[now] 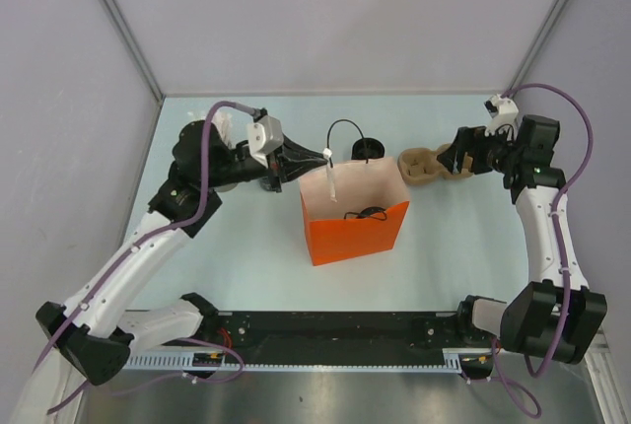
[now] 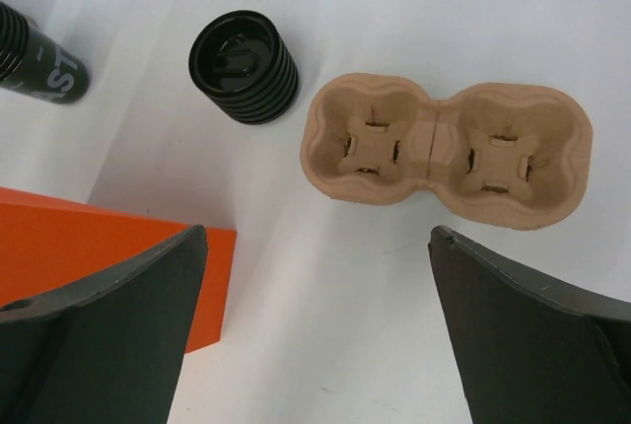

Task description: Pack the takeout coffee

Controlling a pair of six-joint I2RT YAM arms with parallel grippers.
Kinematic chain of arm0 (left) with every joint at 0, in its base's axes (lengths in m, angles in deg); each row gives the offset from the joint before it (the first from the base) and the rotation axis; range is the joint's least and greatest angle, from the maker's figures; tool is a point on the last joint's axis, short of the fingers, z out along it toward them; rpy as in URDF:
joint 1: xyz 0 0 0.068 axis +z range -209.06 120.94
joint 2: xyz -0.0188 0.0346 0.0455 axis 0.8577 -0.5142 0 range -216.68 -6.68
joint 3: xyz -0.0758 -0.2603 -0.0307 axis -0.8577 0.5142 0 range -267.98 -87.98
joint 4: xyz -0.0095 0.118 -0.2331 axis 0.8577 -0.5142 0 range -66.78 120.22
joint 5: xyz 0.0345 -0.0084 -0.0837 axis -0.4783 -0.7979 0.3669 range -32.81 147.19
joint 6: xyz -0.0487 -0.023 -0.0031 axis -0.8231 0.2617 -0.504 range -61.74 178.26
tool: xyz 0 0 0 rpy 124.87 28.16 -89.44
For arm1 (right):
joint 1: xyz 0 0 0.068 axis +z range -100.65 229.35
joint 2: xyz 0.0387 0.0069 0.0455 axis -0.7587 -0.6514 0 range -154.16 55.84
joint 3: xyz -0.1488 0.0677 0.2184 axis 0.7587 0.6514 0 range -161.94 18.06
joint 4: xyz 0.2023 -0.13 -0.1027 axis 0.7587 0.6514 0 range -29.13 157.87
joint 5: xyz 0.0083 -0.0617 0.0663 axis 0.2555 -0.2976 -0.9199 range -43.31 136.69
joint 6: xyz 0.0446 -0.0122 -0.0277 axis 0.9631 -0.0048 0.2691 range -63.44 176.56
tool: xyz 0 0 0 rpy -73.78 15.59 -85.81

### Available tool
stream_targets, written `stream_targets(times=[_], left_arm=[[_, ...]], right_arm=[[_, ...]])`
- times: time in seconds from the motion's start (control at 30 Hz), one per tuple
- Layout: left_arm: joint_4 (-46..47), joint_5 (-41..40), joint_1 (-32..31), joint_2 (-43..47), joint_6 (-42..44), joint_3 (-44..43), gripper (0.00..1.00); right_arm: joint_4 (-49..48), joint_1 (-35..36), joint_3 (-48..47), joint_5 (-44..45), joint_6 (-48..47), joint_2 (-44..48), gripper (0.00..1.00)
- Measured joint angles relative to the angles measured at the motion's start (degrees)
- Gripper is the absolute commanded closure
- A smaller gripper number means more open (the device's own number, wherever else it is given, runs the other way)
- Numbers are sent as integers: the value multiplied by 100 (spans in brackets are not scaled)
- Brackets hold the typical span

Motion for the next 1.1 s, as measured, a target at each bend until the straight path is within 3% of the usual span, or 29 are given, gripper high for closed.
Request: stream_targets(times=[0.37,0.73,0.8,0.93,1.1], left_arm=[[931,79,-146,-214,955,892,100],[1971,413,-155,-164,1062,2022,95],[2057,415,-155,-72,1064,2116,92],[2146,402,-155,129,1064,2227,74],[2151,393,-125,378,1062,2286,62]], right_arm=[[122,-81,0,-442,-254,-275,0],[212,-160,0,-675,-385,-387,0],[238,-164,0,-717,-396,-389,0],[260,-166,0,-774,-402,-389,0],[295,-175,0,-841,-402,-389,0]])
